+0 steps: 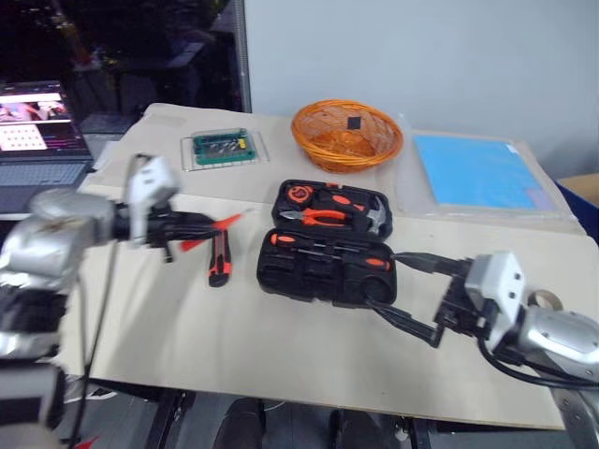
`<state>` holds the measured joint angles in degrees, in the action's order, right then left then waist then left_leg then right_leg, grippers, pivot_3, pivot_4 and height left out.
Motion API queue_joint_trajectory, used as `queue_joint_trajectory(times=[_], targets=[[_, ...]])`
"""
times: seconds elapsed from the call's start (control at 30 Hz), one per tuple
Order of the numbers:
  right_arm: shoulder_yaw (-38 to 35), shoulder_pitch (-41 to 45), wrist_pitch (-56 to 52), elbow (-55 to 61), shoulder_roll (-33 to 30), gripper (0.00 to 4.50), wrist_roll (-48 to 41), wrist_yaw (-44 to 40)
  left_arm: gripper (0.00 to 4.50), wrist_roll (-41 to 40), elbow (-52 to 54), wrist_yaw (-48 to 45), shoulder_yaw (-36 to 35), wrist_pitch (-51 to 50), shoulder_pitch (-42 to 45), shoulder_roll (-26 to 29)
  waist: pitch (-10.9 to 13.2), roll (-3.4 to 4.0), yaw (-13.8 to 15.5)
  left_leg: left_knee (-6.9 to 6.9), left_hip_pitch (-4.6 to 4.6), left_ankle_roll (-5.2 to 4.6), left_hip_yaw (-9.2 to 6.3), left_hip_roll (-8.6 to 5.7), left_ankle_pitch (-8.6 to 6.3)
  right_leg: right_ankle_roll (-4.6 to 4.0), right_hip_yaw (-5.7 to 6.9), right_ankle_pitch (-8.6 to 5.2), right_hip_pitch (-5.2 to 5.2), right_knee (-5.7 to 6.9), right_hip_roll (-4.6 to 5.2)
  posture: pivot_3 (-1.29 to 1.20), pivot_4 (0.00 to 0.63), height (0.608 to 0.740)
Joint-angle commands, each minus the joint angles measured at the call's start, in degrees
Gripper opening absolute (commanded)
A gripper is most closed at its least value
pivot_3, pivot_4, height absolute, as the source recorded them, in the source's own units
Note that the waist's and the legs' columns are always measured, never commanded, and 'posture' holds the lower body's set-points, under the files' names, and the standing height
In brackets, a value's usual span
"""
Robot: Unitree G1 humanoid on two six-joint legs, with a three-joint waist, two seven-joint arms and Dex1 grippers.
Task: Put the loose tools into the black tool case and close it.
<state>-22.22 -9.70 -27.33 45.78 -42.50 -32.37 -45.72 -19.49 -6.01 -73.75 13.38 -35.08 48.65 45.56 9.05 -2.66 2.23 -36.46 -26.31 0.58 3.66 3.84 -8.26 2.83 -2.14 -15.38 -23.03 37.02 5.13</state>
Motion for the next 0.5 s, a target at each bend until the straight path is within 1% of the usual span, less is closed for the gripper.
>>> queue_joint_trajectory(times=[0.03, 0.1, 0.13, 0.2, 0.27, 0.4, 0.5], targets=[[-6.4, -2.3, 1.4, 2.5, -1.3, 4.5, -0.6, -0.5, 0.95, 6.4, -6.1, -1.8, 6.7, 5.8, 4.9, -4.9, 0.0, -0.01, -0.5, -0.08, 0.0, -0.01, -0.01, 0.02, 0.0, -0.03, -0.01, -0.01, 0.01, 0.0, -0.02, 0.0, 0.15, 0.74], [-8.8, -3.8, 1.2, 2.8, -1.5, 4.5, -0.7, -0.7, 0.95, 10.1, -11.8, -1.7, 10.0, 10.1, 7.7, -8.7, 0.0, 0.0, -1.6, -0.09, 0.0, -0.03, -0.02, 0.04, 0.01, -0.05, -0.1, 0.0, -0.04, 0.0, -0.06, 0.0, 0.15, 0.74], [-9.8, -4.6, 1.1, 3.0, -1.4, 4.5, -0.9, -0.7, 0.95, 11.3, -14.4, -1.6, 11.1, 11.5, 8.9, -10.4, 0.0, 0.03, -1.6, -0.09, 0.0, -0.05, -0.09, 0.04, 0.01, 0.0, -0.16, 0.11, -0.05, 0.03, -0.12, 0.0, 0.15, 0.74], [-10.9, -5.2, 1.1, 3.2, 0.1, 4.5, -2.3, 0.8, 0.95, 15.9, -22.0, -1.5, 14.0, 18.3, 10.8, -13.2, 0.0, 0.03, -1.6, -0.09, -0.03, -0.07, -0.23, 0.02, 0.03, 0.07, -0.12, 0.08, -0.02, 0.07, -0.2, 0.0, 0.15, 0.74], [-10.8, -6.2, 1.6, 3.1, 1.1, 4.5, -2.2, 1.4, 0.95, 18.9, -28.4, -1.3, 15.3, 23.1, 12.2, -15.7, 0.0, 0.03, -1.8, -0.09, -0.03, -0.07, -0.24, 0.02, 0.02, 0.08, -0.16, 0.08, -0.03, 0.04, -0.2, 0.0, 0.15, 0.74], [-10.0, -5.9, 1.5, 3.8, 1.7, 4.5, -1.7, 3.7, 0.95, 21.7, -35.4, -3.1, 16.0, 28.9, 13.4, -18.7, 0.0, 0.03, -1.8, -0.08, -0.08, -0.08, -0.27, 0.02, 0.02, 0.09, -0.16, 0.08, -0.06, 0.04, -0.21, 0.0, 0.15, 0.74], [-9.2, -5.4, 1.2, 4.6, 2.3, 4.5, -2.3, 5.5, 0.95, 24.5, -39.7, -2.3, 16.3, 33.5, 14.5, -20.3, 0.0, 0.05, -1.6, -0.12, -0.07, -0.08, -0.26, -0.01, 0.02, 0.14, -0.16, 0.05, -0.01, 0.04, -0.21, 0.0, 0.15, 0.74]])
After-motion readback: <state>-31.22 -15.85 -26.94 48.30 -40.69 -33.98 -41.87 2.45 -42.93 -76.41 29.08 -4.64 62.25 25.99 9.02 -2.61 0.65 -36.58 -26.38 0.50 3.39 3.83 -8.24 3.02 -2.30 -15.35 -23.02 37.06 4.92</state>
